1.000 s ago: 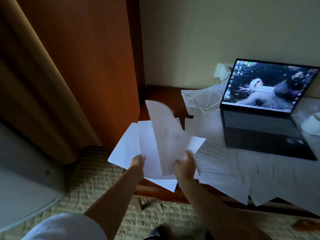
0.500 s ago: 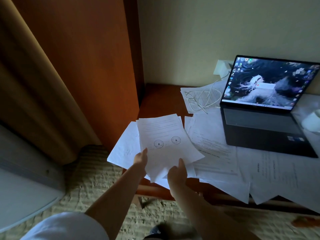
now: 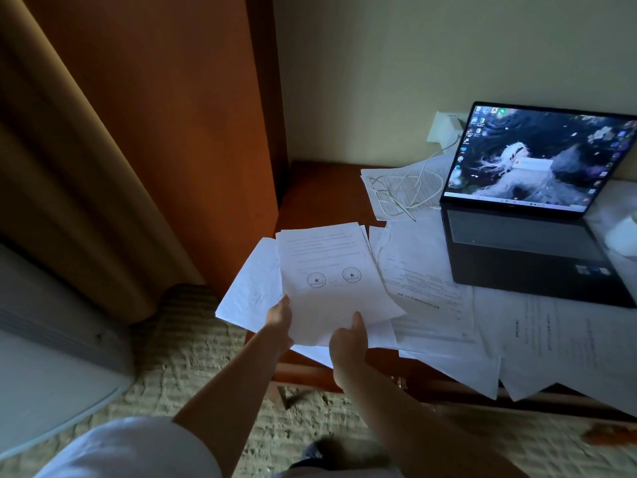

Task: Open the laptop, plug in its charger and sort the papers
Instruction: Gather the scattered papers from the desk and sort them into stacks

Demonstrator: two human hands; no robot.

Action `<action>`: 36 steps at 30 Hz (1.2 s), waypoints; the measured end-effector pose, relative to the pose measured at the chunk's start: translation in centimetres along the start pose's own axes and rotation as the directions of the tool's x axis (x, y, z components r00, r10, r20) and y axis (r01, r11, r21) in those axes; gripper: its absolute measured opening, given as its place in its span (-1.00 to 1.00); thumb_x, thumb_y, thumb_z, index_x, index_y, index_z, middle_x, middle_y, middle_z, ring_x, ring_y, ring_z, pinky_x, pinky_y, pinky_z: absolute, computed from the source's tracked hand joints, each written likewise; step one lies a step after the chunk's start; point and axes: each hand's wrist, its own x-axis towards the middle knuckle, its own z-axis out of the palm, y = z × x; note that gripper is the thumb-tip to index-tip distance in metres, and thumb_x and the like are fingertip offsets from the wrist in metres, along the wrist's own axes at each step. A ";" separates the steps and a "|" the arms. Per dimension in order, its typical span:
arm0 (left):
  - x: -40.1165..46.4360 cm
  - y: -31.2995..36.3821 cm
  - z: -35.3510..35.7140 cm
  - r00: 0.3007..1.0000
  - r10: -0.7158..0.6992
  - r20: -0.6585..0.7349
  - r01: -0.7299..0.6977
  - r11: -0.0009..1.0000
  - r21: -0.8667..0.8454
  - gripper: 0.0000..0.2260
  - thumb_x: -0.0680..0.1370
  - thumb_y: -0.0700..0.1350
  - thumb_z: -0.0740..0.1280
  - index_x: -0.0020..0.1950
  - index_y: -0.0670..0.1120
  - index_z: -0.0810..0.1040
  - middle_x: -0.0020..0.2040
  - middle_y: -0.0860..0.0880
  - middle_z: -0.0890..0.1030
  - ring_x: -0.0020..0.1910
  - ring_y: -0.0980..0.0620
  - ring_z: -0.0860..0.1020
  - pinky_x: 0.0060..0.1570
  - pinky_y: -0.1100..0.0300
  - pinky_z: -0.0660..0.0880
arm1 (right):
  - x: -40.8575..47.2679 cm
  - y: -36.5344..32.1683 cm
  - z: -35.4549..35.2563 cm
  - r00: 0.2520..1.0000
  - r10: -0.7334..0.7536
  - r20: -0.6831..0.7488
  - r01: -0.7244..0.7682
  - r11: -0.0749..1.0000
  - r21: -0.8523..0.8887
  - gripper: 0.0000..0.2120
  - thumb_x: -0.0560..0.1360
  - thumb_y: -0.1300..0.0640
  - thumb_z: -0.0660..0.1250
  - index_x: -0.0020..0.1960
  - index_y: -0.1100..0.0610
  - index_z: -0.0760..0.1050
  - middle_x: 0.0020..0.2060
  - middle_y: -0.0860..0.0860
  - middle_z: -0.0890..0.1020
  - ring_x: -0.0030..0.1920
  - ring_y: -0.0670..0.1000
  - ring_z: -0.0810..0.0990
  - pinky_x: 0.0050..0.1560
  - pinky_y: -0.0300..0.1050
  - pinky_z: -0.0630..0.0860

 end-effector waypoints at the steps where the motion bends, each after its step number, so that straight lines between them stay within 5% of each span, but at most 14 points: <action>1: 0.1 -0.1 0.0 1.000 0.000 -0.005 0.000 1.000 -0.004 -0.64 0.66 0.09 0.07 0.23 -0.16 0.44 -0.11 -0.11 0.51 -0.18 -0.08 0.50 -0.29 0.09 0.49 | -0.1 0.0 0.0 1.000 0.002 0.006 -0.002 1.000 0.004 -0.42 0.54 0.45 -0.06 0.53 0.17 0.06 0.51 0.07 0.17 0.49 0.08 0.18 0.44 -0.11 0.14; 12: -0.6 -0.2 0.1 0.997 0.007 0.079 -0.007 1.000 0.001 -0.72 0.65 0.08 0.09 -0.01 -0.07 0.47 -0.04 -0.13 0.52 -0.10 -0.10 0.52 -0.18 0.03 0.57 | -0.4 -0.1 0.6 0.998 0.053 0.036 -0.054 0.998 0.021 -0.40 0.56 0.43 -0.04 0.54 0.11 0.00 0.49 0.07 0.20 0.44 0.10 0.27 0.38 -0.11 0.25; 16: 0.2 -0.2 0.0 0.998 0.061 0.035 -0.066 0.983 0.169 -0.77 0.64 -0.18 0.14 0.22 -0.23 0.47 0.11 -0.22 0.52 0.07 -0.20 0.49 0.17 -0.15 0.49 | 0.0 0.1 0.4 0.998 0.057 0.032 -0.056 0.997 -0.052 -0.40 0.52 0.42 0.03 0.51 0.08 0.11 0.48 0.11 0.14 0.40 0.15 0.28 0.39 -0.04 0.30; 18: 0.0 0.2 0.1 0.995 0.090 0.033 -0.096 0.959 0.265 -0.78 0.61 -0.30 0.11 0.20 -0.26 0.46 0.09 -0.21 0.50 0.08 -0.19 0.46 0.17 -0.09 0.46 | 0.2 -0.5 -0.5 0.994 0.081 -0.080 -0.096 0.973 -0.209 -0.41 0.50 0.32 0.13 0.49 0.06 0.14 0.47 0.16 0.09 0.39 0.21 0.27 0.36 0.06 0.36; 22: 0.0 1.3 0.0 0.989 0.143 0.025 -0.143 0.930 0.339 -0.74 0.56 -0.39 0.04 0.09 -0.22 0.48 0.02 -0.17 0.48 0.03 -0.16 0.44 0.07 -0.03 0.44 | 1.5 -2.2 -3.4 0.940 -0.166 -0.299 -0.018 0.849 -0.529 -0.33 0.49 0.17 0.24 0.51 0.13 0.02 0.51 0.19 -0.04 0.50 0.20 0.01 0.48 0.12 0.07; 25: 0.2 2.1 -0.8 0.979 0.192 0.065 -0.203 0.925 0.322 -0.73 0.53 -0.39 0.08 0.05 -0.19 0.52 0.04 -0.20 0.53 0.06 -0.21 0.48 0.11 -0.10 0.49 | 3.6 -3.5 -4.4 0.899 -0.340 -0.275 0.089 0.759 -0.646 -0.35 0.51 0.10 0.27 0.51 0.17 0.07 0.50 0.19 0.09 0.49 0.18 0.10 0.47 0.15 0.11; 28: -0.1 3.2 -1.6 0.968 0.248 -0.043 -0.237 0.954 0.184 -0.77 0.41 -0.43 0.12 -0.14 -0.19 0.51 -0.16 -0.18 0.49 -0.09 -0.17 0.44 -0.11 0.03 0.46 | 5.3 -5.1 -4.3 0.971 -0.224 -0.087 0.172 0.901 -0.398 -0.27 0.52 0.09 0.29 0.54 0.13 -0.05 0.47 0.15 0.24 0.39 0.19 0.35 0.32 0.14 0.39; 31: -0.6 4.1 -1.9 0.952 0.290 -0.098 -0.288 0.957 0.041 -0.78 0.36 -0.46 0.10 -0.27 -0.18 0.42 -0.29 -0.15 0.43 -0.21 -0.10 0.38 -0.24 0.12 0.35 | 5.8 -6.0 -4.7 0.991 -0.085 0.108 0.098 0.986 -0.131 -0.23 0.51 0.00 0.34 0.55 0.10 -0.02 0.48 0.08 0.22 0.42 0.15 0.30 0.34 0.03 0.34; 34: -1.2 4.5 -2.0 0.921 0.382 -0.076 -0.382 0.924 0.004 -0.72 0.39 -0.47 0.10 -0.20 -0.17 0.51 -0.23 -0.16 0.54 -0.21 -0.13 0.47 -0.18 0.08 0.44 | 6.1 -6.5 -4.5 0.967 -0.158 0.198 0.163 0.987 -0.006 -0.63 0.50 0.14 0.34 0.29 0.17 0.45 0.18 0.09 0.55 0.11 0.10 0.54 0.03 -0.06 0.46; 36: -1.9 5.3 -1.9 0.881 0.465 -0.086 -0.463 0.885 0.037 -0.75 0.42 -0.46 0.13 -0.18 -0.18 0.52 -0.24 -0.13 0.54 -0.22 -0.12 0.49 -0.20 0.10 0.46 | 5.6 -7.2 -4.1 0.943 -0.305 0.135 0.305 0.952 0.023 -0.87 0.48 0.25 0.28 0.01 0.22 0.54 -0.14 0.09 0.60 -0.15 0.06 0.52 -0.20 -0.15 0.42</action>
